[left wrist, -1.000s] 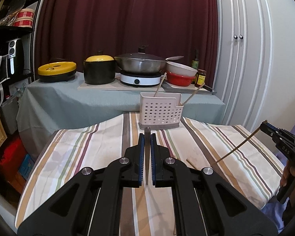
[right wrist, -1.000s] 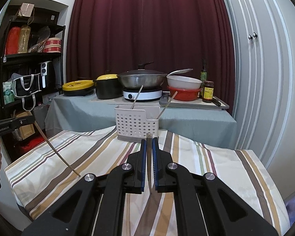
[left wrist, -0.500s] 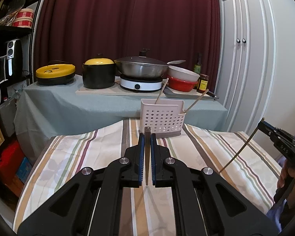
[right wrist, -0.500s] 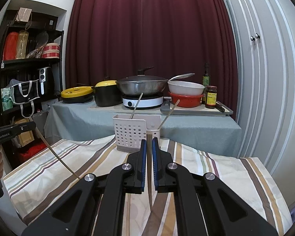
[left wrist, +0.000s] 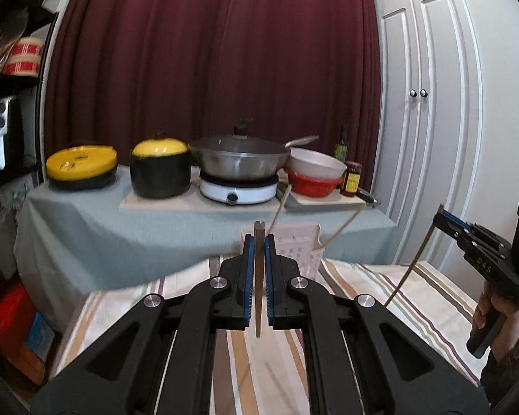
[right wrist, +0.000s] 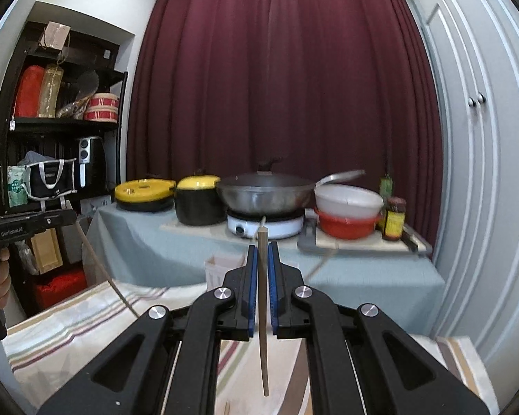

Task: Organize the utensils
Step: 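Lift both held chopsticks and carry them to the white holder, then insert the chopsticks into the white holder and open both grippers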

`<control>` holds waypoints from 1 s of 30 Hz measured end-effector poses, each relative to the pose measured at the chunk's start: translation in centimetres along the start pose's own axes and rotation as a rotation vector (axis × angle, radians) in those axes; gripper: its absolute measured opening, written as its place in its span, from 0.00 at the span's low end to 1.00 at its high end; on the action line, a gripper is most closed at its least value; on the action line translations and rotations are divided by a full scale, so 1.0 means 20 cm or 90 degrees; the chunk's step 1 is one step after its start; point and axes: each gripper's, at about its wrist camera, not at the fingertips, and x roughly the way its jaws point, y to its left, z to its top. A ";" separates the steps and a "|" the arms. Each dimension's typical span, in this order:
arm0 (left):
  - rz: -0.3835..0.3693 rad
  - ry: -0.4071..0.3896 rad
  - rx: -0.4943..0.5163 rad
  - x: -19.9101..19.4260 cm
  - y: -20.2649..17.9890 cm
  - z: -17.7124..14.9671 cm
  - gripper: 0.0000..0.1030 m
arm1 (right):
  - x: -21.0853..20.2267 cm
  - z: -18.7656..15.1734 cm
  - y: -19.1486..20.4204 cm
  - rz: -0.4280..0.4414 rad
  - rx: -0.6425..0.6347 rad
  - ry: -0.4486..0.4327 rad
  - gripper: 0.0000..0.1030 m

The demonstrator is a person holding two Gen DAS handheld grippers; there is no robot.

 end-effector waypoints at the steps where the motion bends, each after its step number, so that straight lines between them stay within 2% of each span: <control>1: -0.006 -0.003 0.001 0.03 0.00 0.04 0.06 | 0.03 0.03 -0.01 0.003 0.002 -0.009 0.07; 7: -0.020 -0.024 0.001 0.21 0.03 0.26 0.06 | 0.25 0.20 -0.07 0.001 0.000 -0.044 0.07; 12: -0.009 -0.046 0.016 0.41 0.03 0.44 0.06 | 0.45 0.31 -0.12 0.003 0.012 -0.062 0.07; 19: 0.003 -0.064 0.035 0.69 0.00 0.61 0.06 | 0.70 0.36 -0.16 0.002 0.018 -0.073 0.07; 24: 0.002 -0.030 0.038 0.91 -0.03 0.54 0.06 | 0.89 0.28 -0.17 0.002 0.022 -0.040 0.07; 30: 0.004 0.042 0.034 1.13 -0.02 0.35 0.06 | 1.04 0.10 -0.19 0.011 0.040 0.022 0.07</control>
